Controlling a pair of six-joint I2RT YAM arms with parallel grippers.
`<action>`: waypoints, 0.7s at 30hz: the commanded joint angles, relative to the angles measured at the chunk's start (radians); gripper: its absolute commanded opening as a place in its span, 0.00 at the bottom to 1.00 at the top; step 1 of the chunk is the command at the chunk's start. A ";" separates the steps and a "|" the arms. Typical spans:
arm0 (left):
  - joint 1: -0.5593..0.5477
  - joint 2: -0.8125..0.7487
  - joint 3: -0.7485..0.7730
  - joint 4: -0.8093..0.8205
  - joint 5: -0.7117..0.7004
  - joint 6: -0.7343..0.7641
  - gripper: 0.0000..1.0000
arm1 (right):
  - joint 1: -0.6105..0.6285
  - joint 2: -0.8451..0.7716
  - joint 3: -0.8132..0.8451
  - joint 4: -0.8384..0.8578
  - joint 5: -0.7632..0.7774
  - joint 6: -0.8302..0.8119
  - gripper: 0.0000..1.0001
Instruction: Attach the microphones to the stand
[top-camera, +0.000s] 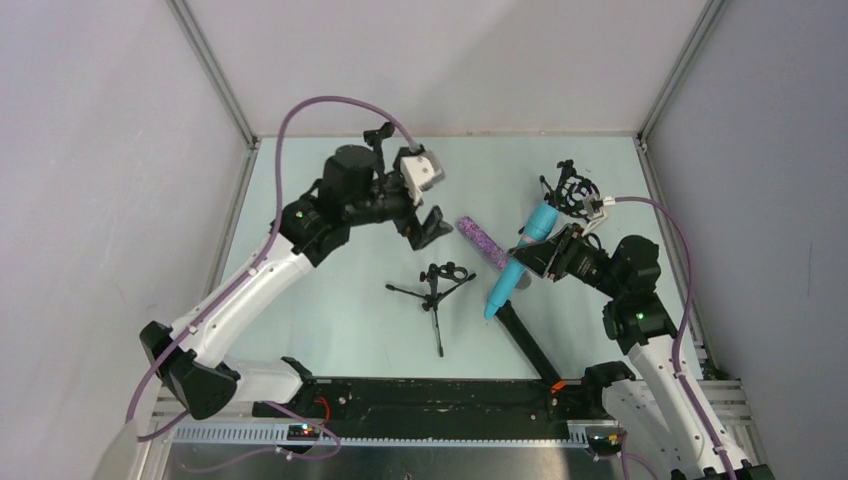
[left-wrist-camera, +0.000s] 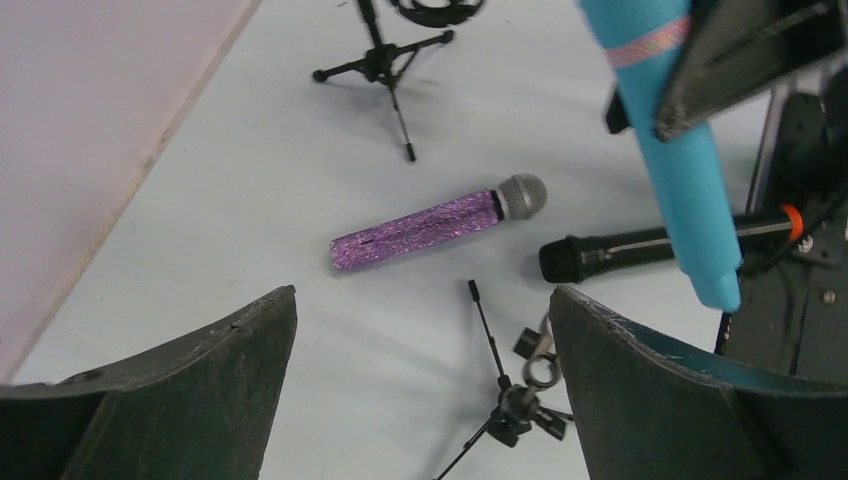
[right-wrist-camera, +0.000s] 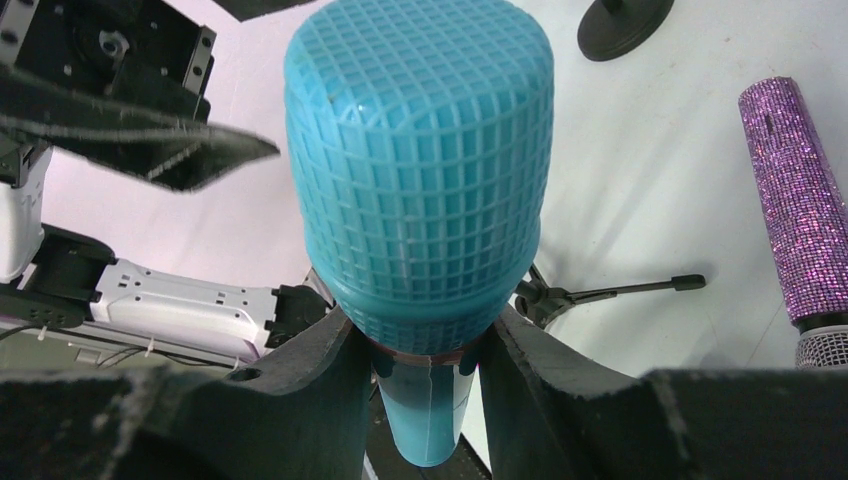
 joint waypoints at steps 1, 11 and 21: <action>0.106 0.004 0.014 0.085 0.096 -0.140 1.00 | 0.025 0.011 0.011 0.083 0.038 0.009 0.00; 0.171 0.008 -0.068 0.172 -0.012 -0.185 1.00 | 0.183 0.113 0.139 0.016 0.170 -0.116 0.00; 0.192 -0.120 -0.318 0.425 -0.094 -0.292 1.00 | 0.312 0.169 0.213 0.056 0.314 -0.253 0.00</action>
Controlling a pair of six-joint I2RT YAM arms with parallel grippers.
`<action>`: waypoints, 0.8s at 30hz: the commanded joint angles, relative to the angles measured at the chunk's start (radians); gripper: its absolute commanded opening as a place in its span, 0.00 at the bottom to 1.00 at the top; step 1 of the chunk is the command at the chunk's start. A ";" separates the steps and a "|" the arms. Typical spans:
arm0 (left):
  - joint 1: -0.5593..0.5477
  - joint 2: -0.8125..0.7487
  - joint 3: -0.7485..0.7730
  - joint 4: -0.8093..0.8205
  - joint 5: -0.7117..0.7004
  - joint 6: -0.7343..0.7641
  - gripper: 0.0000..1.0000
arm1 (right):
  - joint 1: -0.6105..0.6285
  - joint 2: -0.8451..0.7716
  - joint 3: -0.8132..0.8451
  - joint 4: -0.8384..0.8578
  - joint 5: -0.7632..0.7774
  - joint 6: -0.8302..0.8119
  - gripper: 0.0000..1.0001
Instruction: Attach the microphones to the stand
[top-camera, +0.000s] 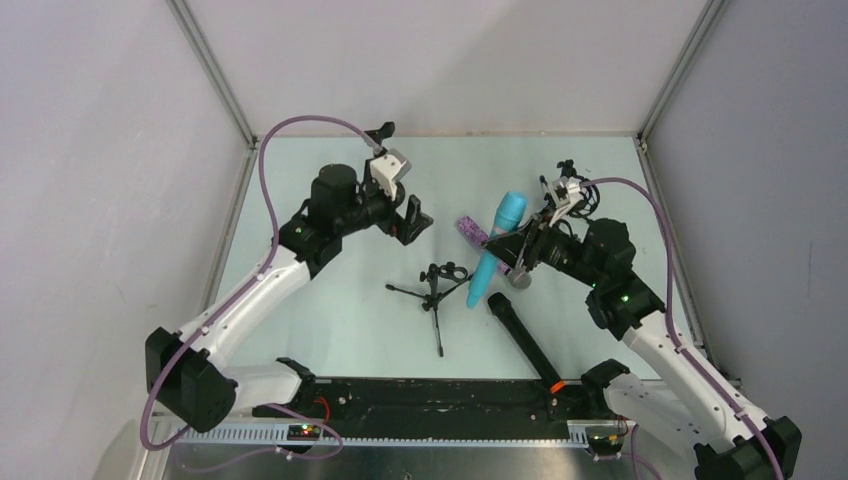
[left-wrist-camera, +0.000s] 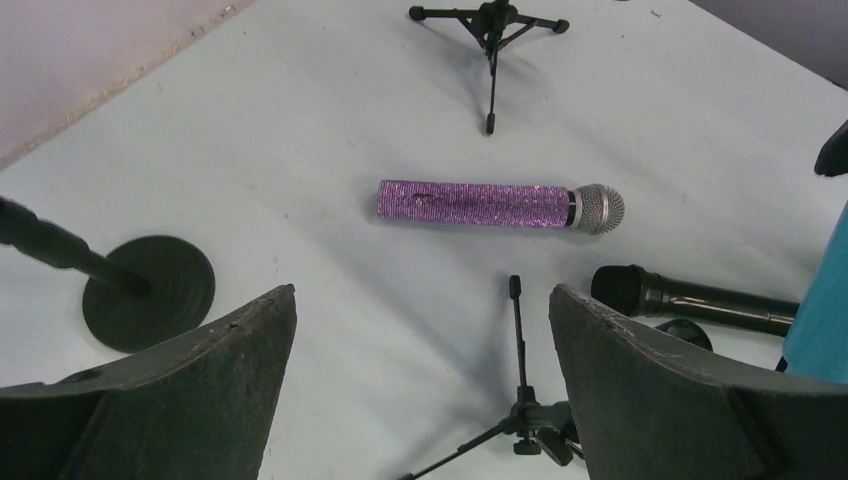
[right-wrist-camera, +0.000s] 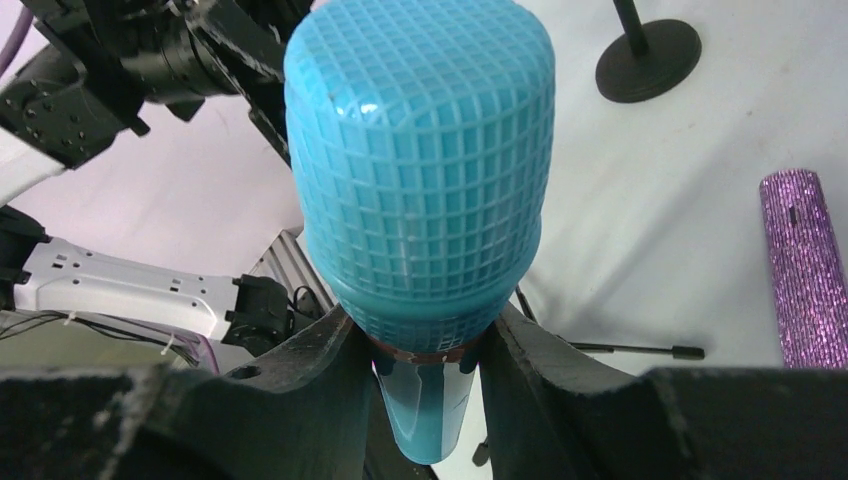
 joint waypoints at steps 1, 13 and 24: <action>0.005 -0.096 -0.070 0.159 -0.053 -0.046 1.00 | 0.057 0.029 0.079 0.069 0.111 -0.105 0.00; 0.005 -0.111 -0.103 0.181 -0.057 -0.033 1.00 | 0.250 0.149 0.158 0.056 0.382 -0.271 0.00; 0.005 -0.120 -0.116 0.181 -0.072 -0.012 1.00 | 0.356 0.143 0.163 0.030 0.634 -0.380 0.00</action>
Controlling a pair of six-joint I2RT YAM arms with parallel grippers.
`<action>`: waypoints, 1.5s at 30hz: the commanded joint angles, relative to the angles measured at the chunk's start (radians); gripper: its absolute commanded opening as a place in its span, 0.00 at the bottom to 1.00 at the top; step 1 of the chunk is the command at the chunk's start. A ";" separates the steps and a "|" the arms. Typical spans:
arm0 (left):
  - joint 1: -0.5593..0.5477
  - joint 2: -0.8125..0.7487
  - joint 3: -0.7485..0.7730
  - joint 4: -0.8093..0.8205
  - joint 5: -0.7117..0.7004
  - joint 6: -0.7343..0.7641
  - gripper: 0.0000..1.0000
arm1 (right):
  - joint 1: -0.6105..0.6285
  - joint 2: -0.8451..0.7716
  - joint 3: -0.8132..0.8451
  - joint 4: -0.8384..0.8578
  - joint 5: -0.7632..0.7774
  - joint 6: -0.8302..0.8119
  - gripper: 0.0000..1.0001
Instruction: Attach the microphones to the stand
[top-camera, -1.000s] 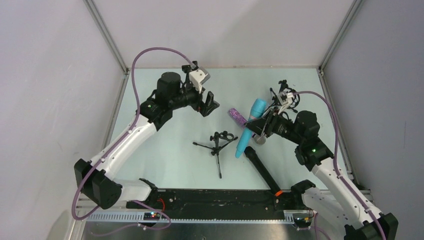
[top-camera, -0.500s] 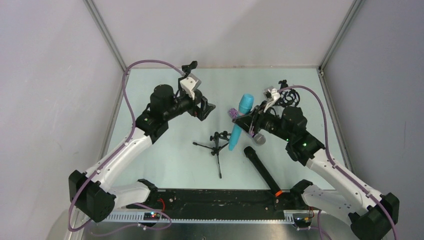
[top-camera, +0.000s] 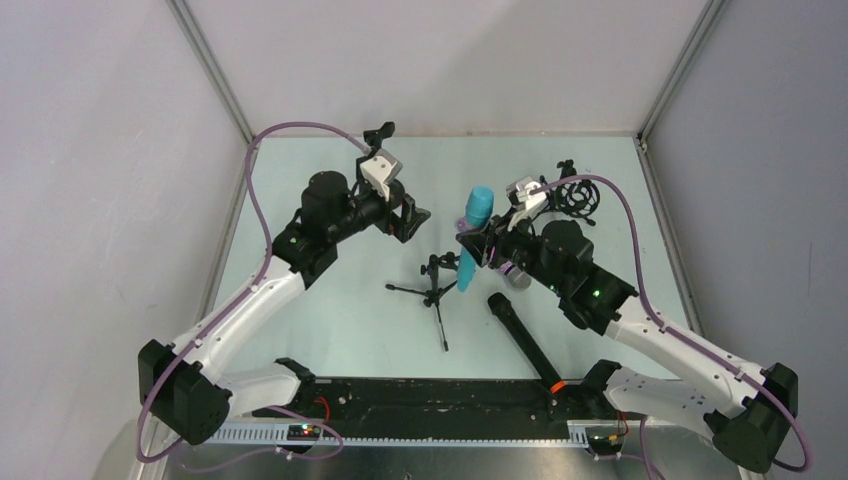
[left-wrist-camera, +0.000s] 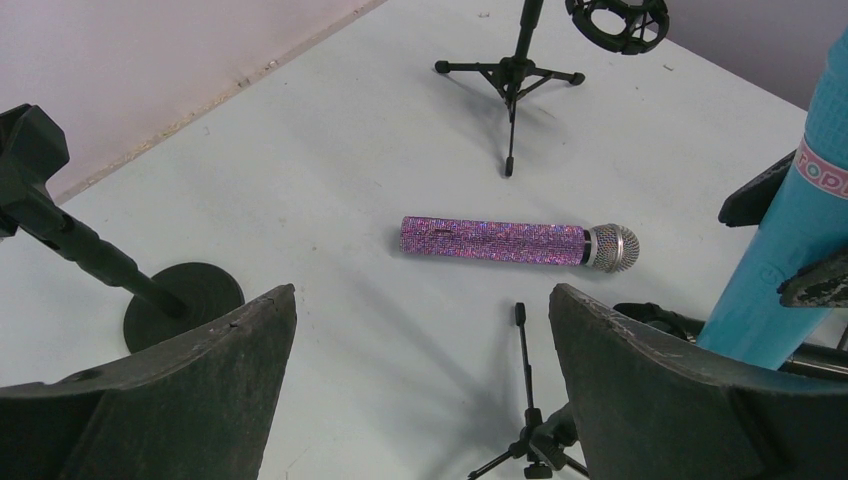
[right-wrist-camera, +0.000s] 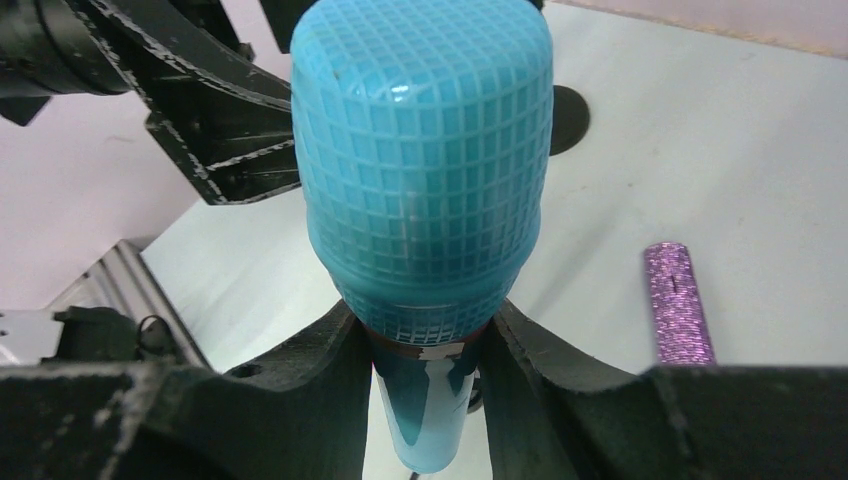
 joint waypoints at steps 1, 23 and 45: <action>0.005 -0.032 -0.007 0.046 -0.013 0.009 1.00 | 0.024 -0.015 0.047 0.023 0.128 -0.075 0.00; 0.004 -0.043 -0.018 0.045 -0.035 0.028 1.00 | 0.028 -0.182 0.046 0.070 -0.207 -0.181 0.00; 0.004 -0.035 -0.023 0.045 -0.050 0.023 1.00 | -0.019 -0.106 0.039 0.248 -0.044 -0.165 0.00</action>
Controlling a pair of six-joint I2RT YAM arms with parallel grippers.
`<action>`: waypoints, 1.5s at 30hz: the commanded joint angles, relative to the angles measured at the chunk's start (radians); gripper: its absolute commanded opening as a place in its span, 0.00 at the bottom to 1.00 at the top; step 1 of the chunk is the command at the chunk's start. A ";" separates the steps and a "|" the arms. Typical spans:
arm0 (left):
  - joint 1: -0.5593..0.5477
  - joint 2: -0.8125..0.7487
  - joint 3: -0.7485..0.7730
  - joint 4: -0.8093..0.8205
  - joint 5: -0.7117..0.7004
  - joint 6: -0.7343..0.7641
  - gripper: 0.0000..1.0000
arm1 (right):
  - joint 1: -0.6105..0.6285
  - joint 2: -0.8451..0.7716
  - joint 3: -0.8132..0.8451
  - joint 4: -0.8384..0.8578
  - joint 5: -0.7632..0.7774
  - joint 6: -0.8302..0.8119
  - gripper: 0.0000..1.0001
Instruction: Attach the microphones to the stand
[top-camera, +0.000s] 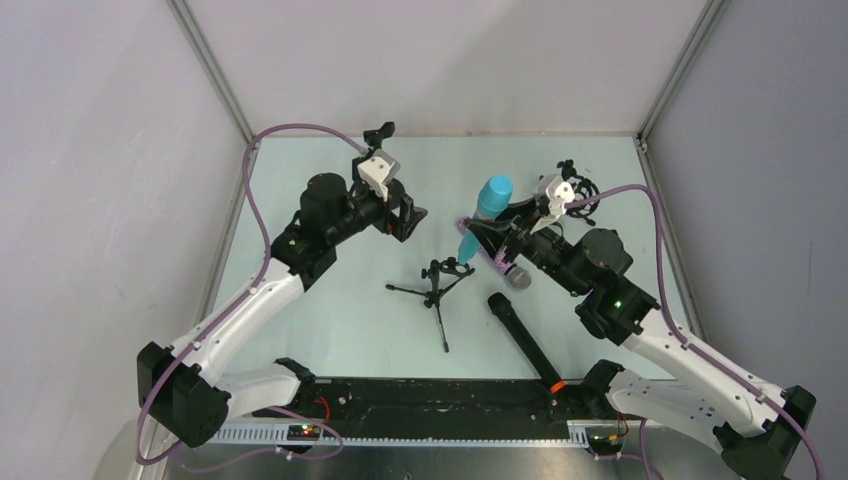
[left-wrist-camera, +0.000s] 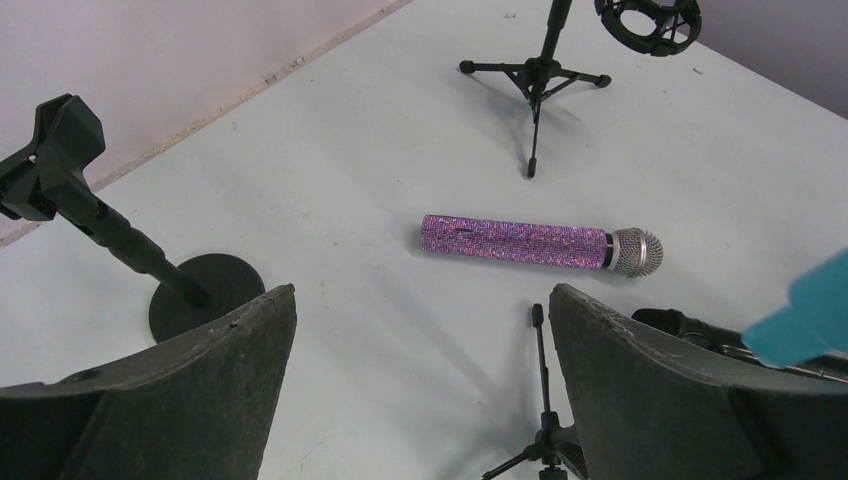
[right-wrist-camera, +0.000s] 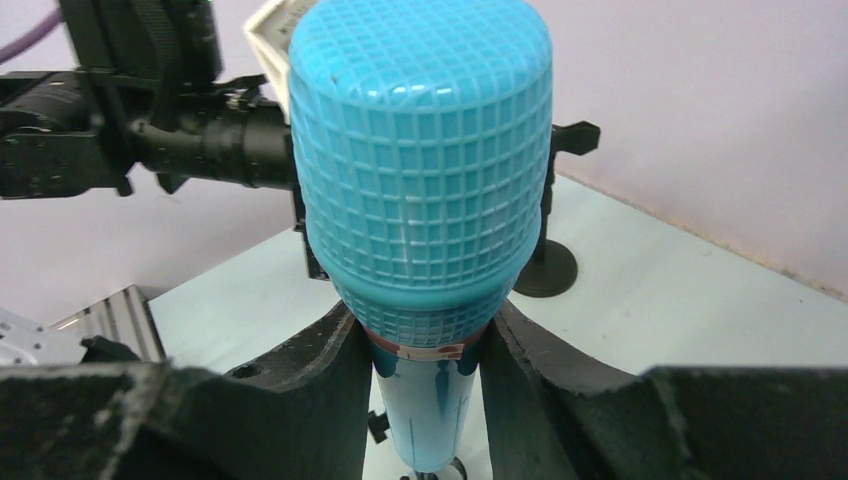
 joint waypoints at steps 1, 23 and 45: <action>0.004 -0.020 -0.008 0.038 -0.001 0.015 1.00 | -0.026 0.024 0.033 0.081 0.050 0.002 0.00; 0.004 0.006 -0.004 0.038 0.015 0.003 1.00 | -0.123 0.030 -0.100 0.149 -0.053 0.172 0.00; 0.004 0.006 -0.004 0.038 0.017 0.005 1.00 | -0.076 0.107 -0.151 0.175 -0.069 0.013 0.00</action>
